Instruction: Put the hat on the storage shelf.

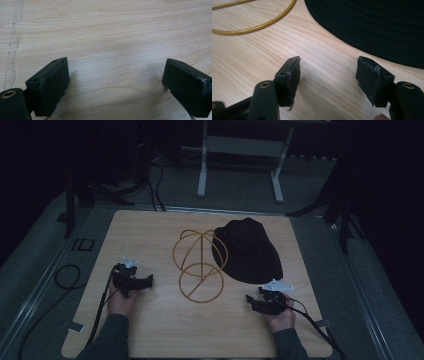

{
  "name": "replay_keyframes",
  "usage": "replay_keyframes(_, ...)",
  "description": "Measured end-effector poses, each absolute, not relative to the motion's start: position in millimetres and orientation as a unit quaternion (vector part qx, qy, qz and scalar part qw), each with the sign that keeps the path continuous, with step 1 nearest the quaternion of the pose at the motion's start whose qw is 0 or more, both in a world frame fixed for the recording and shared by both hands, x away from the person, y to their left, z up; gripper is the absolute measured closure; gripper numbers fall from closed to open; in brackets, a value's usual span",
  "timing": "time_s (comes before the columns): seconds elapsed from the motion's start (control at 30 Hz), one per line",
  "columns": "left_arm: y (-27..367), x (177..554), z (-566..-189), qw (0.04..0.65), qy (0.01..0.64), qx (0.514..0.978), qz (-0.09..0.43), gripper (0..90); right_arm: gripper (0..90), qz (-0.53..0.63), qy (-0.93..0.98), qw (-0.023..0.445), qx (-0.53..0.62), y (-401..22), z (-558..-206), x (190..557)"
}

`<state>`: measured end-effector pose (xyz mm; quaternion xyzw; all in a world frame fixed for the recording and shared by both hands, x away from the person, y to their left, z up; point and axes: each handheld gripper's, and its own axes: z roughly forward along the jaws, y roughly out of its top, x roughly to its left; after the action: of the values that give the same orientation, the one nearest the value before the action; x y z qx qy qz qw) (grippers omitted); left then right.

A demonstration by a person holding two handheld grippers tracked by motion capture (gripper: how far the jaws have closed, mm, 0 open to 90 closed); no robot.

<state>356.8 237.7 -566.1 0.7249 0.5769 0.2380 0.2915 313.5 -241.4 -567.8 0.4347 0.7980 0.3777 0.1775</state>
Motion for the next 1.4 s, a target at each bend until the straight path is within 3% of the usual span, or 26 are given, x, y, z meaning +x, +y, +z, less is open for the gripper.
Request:
replay_keyframes(0.17, 238, 357, -566, 0.291, 0.577, 0.725, 0.238, 7.7, 27.1, 0.366, 0.81, 0.184, 0.42, -237, -568, 313)
replay_keyframes(0.3, 238, 357, -566, 0.292, 0.577, 0.725, 0.238, 7.7, 12.8, 0.355, 0.818, 0.18, 0.416, -232, -569, 314)
replay_keyframes(0.43, 238, 357, -566, 0.291, 0.577, 0.725, 0.238, 7.7, 11.3, 0.353, 0.822, 0.174, 0.411, -231, -569, 314)
replay_keyframes(0.57, 238, 357, -566, 0.291, 0.577, 0.725, 0.238, 7.7, 13.8, 0.358, 0.829, 0.168, 0.394, -233, -569, 317)
replay_keyframes(0.63, 238, 357, -566, 0.291, 0.577, 0.725, 0.238, 7.7, 25.6, 0.37, 0.835, 0.165, 0.372, -234, -569, 315)
replay_keyframes(0.9, 238, 357, -566, 0.291, 0.577, 0.725, 0.238, 7.7, 41.5, 0.364, 0.834, 0.164, 0.38, -234, -565, 315)
replay_keyframes(1.4, 238, 357, -566, 0.291, 0.577, 0.725, 0.238, 7.7, 44.6, 0.305, 0.867, 0.168, 0.357, -245, -543, 318)
